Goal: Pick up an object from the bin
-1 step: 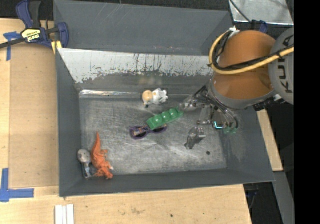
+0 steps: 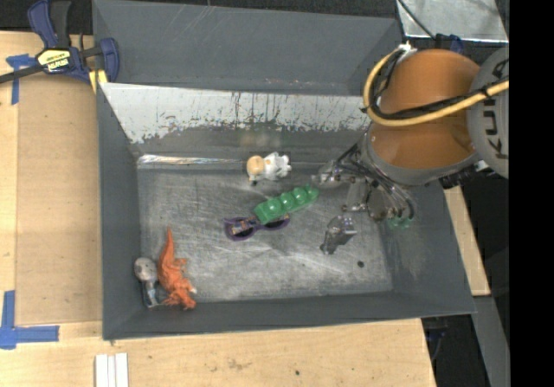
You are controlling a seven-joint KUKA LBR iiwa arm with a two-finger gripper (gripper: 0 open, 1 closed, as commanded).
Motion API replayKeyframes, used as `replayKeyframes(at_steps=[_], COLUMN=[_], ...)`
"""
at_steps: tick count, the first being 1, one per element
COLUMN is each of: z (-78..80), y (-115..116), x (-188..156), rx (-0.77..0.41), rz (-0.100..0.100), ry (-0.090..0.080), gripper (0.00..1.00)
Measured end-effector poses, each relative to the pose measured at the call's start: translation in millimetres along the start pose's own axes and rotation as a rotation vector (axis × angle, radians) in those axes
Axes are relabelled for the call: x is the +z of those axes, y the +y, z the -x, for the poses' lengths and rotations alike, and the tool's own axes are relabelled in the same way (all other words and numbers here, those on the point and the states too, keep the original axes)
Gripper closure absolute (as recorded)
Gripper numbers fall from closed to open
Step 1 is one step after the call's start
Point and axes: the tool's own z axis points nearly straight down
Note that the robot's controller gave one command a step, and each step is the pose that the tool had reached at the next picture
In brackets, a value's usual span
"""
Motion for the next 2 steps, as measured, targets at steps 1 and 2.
replayKeyframes(at_steps=[1,2], z=[67.5,122.9], y=[27.9,41.4], x=[45.8,84.5], rx=[-0.076,-0.078], rz=[0.000,0.001], ry=[-0.007,-0.002], gripper=[0.00,0.00])
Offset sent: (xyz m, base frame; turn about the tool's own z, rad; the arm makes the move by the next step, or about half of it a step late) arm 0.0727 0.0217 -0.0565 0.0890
